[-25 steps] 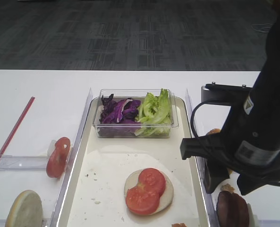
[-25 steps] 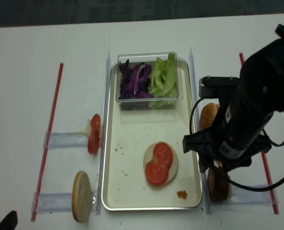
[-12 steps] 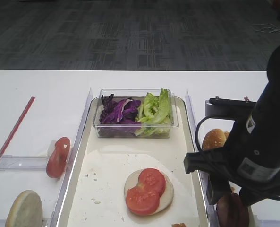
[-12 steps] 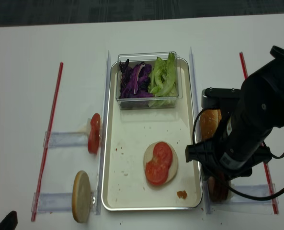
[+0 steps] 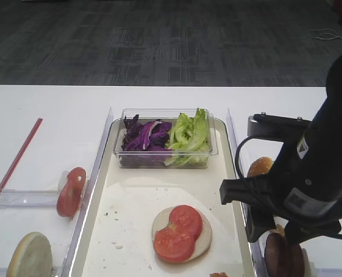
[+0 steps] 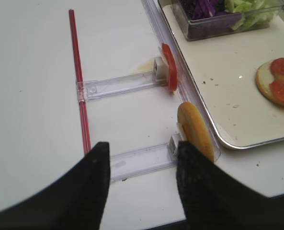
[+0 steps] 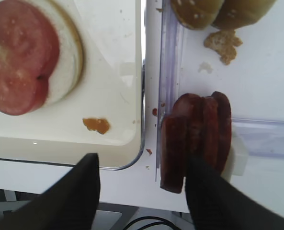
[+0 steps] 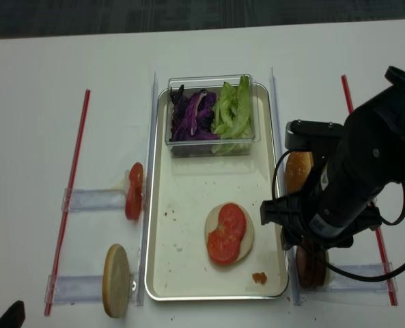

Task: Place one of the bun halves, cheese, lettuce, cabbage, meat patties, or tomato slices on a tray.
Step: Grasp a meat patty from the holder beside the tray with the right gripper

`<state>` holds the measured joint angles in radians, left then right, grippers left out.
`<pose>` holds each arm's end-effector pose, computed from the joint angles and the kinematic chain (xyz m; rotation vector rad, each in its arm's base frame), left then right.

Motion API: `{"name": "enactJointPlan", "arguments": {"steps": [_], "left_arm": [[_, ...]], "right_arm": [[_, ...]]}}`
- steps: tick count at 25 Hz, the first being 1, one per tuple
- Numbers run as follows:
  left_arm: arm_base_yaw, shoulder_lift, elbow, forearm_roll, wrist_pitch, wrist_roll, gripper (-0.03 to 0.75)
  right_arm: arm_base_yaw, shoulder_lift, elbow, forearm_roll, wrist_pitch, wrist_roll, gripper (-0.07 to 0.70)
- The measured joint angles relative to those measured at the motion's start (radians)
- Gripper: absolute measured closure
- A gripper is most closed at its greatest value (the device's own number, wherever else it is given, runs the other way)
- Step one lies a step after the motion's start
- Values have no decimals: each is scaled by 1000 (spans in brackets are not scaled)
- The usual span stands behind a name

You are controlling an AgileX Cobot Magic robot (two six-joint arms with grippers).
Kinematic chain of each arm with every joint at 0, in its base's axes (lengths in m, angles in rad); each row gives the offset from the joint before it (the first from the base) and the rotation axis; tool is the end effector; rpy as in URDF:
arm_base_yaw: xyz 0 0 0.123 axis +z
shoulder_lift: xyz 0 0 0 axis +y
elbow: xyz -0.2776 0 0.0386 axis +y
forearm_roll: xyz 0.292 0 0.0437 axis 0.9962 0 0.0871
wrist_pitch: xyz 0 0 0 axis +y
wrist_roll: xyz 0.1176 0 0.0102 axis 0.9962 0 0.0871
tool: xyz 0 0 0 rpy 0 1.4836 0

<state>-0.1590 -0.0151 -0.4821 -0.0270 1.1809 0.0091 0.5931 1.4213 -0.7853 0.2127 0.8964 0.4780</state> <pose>0.0541 -0.0117 0.2687 0.1853 2.1615 -0.1189 0.2159 0.1690 0.1496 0.0118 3.1052 0.3329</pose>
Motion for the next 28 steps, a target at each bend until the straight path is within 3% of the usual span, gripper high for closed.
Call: {"name": "enactJointPlan", "arguments": {"steps": [19, 28], "left_arm": [[0, 0, 0, 0, 0, 0, 409], [0, 0, 0, 0, 0, 0, 409]], "right_arm": [[0, 71, 0, 1, -8, 0, 232], [0, 71, 0, -1, 0, 0, 300]]}}
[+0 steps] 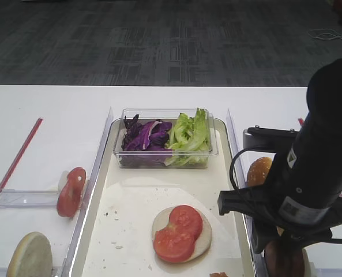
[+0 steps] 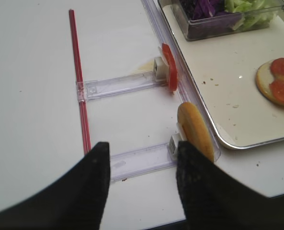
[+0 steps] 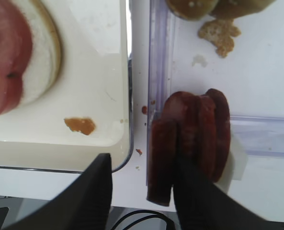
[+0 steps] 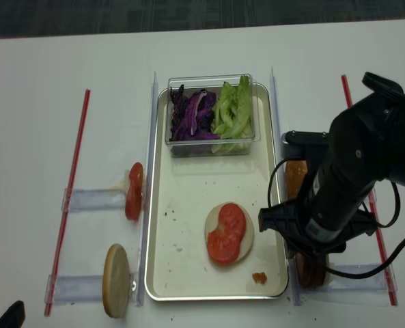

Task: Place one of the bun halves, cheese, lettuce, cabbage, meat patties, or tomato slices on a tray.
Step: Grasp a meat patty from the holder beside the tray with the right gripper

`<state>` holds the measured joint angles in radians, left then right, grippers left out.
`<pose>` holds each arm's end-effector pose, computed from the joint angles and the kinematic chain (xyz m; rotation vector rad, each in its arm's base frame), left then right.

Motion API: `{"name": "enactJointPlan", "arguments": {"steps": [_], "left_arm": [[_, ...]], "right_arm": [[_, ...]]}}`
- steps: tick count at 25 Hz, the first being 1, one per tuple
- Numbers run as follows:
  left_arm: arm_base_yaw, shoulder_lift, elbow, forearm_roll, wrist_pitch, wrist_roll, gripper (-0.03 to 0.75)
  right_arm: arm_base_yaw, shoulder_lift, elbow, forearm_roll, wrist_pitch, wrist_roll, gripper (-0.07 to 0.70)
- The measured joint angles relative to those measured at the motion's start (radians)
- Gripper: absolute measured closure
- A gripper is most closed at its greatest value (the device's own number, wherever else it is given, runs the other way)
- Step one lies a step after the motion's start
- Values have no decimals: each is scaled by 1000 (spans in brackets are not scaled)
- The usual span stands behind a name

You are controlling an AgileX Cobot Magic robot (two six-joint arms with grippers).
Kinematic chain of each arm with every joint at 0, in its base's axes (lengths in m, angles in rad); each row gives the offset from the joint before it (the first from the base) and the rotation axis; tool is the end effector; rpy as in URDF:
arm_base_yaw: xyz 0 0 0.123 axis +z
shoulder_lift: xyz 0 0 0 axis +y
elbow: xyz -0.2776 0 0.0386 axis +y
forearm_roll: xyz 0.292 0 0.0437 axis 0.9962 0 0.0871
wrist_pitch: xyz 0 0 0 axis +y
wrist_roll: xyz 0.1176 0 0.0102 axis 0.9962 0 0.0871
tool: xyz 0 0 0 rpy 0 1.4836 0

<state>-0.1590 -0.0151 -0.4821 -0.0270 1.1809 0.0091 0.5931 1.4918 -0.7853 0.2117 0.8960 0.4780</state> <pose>0.0541 -0.0117 0.2687 0.1853 2.1615 -0.1189 0.2170 0.1696 0.1303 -0.0199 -3.0913 -0.2687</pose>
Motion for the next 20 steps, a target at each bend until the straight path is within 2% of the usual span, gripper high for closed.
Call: {"name": "enactJointPlan", "arguments": {"steps": [5, 13, 18, 20], "left_arm": [[0, 0, 0, 0, 0, 0, 409], [0, 0, 0, 0, 0, 0, 409], [0, 0, 0, 0, 0, 0, 409], [0, 0, 0, 0, 0, 0, 409]], "right_arm": [[0, 0, 0, -4, 6, 0, 311], [0, 0, 0, -8, 10, 0, 395], [0, 0, 0, -21, 14, 12, 488], [0, 0, 0, -31, 16, 18, 503]]}}
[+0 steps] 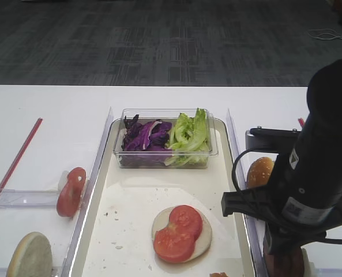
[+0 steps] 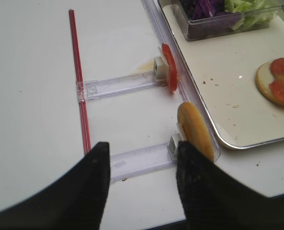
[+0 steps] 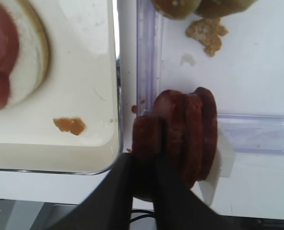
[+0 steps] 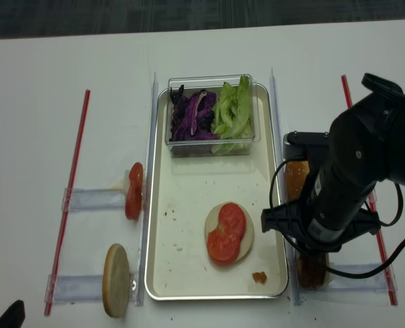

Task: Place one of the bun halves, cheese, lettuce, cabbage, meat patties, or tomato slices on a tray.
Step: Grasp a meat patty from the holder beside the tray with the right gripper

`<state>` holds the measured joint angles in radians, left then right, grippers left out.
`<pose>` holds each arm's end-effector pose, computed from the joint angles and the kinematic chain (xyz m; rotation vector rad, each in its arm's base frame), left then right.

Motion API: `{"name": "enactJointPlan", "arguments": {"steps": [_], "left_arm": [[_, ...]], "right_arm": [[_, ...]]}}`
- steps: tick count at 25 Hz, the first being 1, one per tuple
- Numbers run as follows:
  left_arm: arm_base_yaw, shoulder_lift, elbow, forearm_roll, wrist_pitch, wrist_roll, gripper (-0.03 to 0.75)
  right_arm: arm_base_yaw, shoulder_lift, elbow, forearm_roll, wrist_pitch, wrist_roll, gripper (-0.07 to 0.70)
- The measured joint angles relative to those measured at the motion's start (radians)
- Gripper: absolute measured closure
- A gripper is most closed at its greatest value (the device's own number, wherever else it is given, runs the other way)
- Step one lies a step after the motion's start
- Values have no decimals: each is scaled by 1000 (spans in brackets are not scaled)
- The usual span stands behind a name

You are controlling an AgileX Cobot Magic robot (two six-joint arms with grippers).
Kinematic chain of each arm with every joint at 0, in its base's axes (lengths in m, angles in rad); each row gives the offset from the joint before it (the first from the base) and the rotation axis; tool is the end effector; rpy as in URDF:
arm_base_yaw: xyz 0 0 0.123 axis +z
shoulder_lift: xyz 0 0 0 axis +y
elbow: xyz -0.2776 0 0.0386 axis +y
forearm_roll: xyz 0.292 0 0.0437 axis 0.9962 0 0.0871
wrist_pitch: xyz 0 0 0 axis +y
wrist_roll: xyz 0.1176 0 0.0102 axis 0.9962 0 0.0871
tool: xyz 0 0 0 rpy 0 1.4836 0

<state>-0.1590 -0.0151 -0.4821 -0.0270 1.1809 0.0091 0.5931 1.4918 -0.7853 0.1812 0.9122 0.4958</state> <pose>0.0541 -0.0117 0.2687 0.1853 2.1615 -0.1189 0.2165 0.1663 0.1298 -0.0170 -3.0917 -0.2241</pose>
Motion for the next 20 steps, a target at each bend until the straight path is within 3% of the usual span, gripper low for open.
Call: {"name": "enactJointPlan", "arguments": {"steps": [20], "left_arm": [[0, 0, 0, 0, 0, 0, 409]], "right_arm": [[0, 0, 0, 9, 23, 8, 507]]}}
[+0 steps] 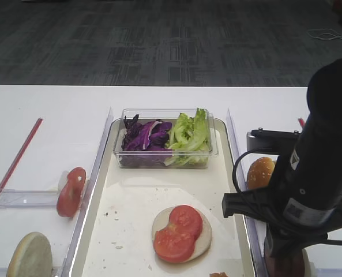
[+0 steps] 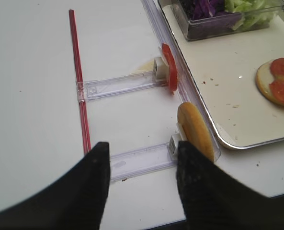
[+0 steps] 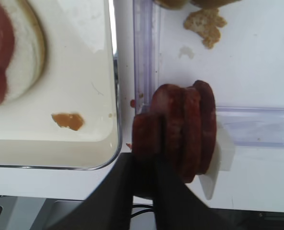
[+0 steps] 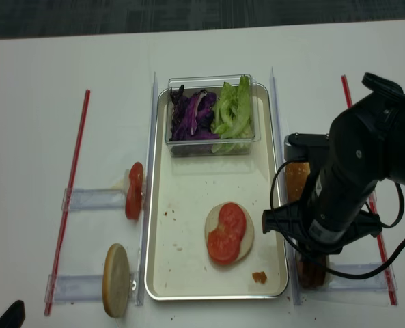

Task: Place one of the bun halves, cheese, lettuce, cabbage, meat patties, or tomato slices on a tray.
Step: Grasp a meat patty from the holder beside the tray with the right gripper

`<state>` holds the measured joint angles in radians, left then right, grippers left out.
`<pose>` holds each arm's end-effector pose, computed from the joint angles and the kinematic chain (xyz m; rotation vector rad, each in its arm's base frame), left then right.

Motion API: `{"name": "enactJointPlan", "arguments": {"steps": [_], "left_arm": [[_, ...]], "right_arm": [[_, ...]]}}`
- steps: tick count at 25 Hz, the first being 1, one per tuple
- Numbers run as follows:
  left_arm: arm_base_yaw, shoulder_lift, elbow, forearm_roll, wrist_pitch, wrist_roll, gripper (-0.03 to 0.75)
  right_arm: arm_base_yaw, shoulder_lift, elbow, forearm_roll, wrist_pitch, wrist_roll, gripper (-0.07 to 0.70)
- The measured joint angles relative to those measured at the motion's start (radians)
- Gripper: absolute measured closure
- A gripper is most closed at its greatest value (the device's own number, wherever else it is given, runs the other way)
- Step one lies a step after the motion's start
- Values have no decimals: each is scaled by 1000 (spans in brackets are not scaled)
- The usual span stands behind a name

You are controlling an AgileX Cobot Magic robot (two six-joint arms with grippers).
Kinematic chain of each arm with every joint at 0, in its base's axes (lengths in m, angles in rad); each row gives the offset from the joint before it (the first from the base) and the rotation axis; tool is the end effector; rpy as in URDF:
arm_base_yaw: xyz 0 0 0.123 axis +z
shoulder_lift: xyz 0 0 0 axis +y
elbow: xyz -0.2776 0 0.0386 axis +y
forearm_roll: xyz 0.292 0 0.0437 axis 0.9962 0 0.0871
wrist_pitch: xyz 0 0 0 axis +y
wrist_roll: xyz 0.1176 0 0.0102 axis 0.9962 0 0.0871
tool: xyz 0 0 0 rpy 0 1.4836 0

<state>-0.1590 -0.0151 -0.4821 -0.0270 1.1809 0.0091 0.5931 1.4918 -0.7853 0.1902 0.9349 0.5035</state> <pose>0.0541 -0.0117 0.2687 0.1853 2.1615 -0.1189 0.2138 0.1658 0.1298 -0.0342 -3.0678 -0.2151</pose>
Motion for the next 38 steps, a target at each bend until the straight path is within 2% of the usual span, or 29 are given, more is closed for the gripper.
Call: {"name": "enactJointPlan", "arguments": {"steps": [18, 38], "left_arm": [[0, 0, 0, 0, 0, 0, 409], [0, 0, 0, 0, 0, 0, 409]], "right_arm": [[0, -42, -2, 12, 55, -2, 507], [0, -74, -2, 11, 53, -4, 507]]}}
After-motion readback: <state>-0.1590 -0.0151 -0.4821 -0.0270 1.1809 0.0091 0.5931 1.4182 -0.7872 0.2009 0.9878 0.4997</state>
